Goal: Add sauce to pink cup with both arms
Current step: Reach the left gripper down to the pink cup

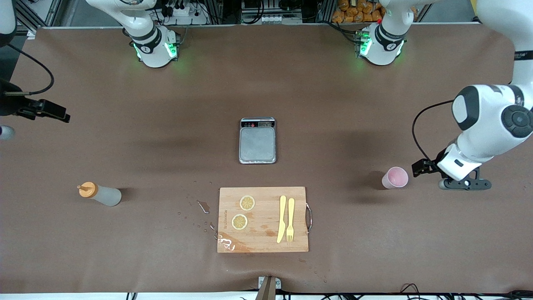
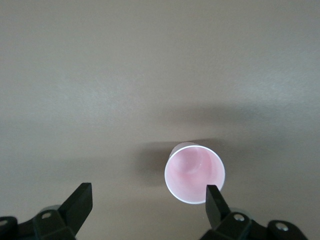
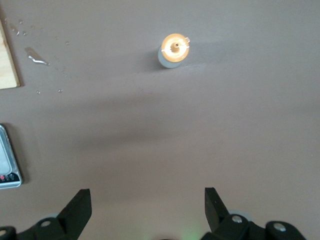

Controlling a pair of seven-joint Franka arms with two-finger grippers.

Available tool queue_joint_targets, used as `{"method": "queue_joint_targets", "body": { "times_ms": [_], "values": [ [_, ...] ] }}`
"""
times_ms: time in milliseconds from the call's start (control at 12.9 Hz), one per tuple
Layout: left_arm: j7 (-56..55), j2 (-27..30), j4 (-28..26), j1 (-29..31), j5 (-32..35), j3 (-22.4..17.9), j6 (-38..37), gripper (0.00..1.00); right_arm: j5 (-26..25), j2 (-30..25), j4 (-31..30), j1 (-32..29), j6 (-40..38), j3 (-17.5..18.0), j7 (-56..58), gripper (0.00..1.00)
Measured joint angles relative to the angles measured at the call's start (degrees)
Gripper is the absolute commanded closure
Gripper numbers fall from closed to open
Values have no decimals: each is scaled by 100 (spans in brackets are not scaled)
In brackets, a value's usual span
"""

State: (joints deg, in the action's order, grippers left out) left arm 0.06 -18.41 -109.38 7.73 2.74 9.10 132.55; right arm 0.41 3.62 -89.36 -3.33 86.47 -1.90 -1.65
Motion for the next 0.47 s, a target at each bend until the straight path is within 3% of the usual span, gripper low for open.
{"method": "queue_joint_targets", "body": {
  "times_ms": [389,467],
  "values": [
    [10,-552,-26,2,0,13,289,1,5,199,-6,-438,505,-17,115,0],
    [10,-649,-28,1,0,16,327,12,6,334,1,-556,636,-19,329,0]
  ]
}}
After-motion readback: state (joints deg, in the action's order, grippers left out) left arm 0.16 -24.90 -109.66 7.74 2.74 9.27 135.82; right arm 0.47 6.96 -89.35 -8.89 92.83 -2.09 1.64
